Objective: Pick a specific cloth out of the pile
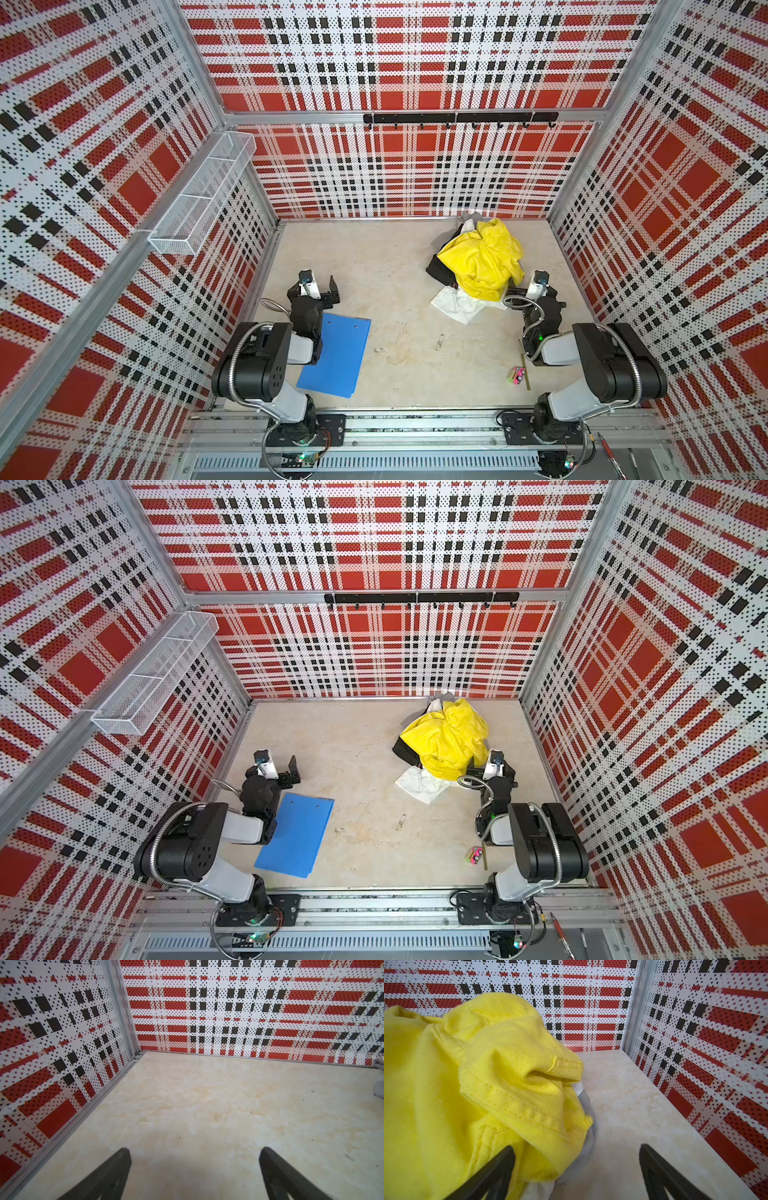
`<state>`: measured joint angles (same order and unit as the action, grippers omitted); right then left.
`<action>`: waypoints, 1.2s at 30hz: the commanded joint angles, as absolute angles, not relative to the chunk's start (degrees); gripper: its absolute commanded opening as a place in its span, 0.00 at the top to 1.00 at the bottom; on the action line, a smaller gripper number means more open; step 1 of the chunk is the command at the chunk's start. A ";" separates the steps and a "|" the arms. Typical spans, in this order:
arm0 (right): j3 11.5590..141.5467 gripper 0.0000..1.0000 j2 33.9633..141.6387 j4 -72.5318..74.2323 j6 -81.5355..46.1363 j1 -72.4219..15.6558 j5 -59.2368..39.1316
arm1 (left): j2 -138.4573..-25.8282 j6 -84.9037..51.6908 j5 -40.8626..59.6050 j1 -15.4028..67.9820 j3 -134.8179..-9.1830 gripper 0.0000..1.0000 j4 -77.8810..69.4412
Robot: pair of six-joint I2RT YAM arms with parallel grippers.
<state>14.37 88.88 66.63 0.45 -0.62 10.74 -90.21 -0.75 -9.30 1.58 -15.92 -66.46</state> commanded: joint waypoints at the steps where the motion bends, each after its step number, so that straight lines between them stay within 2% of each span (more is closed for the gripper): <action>1: 15.29 0.00 89.21 69.22 0.79 -0.73 10.90 | -90.35 -0.01 -9.41 2.02 -16.79 0.01 -67.63; 36: 14.84 0.00 89.03 69.91 0.53 -0.70 11.09 | -90.12 -0.53 -7.75 1.00 -16.96 0.01 -67.05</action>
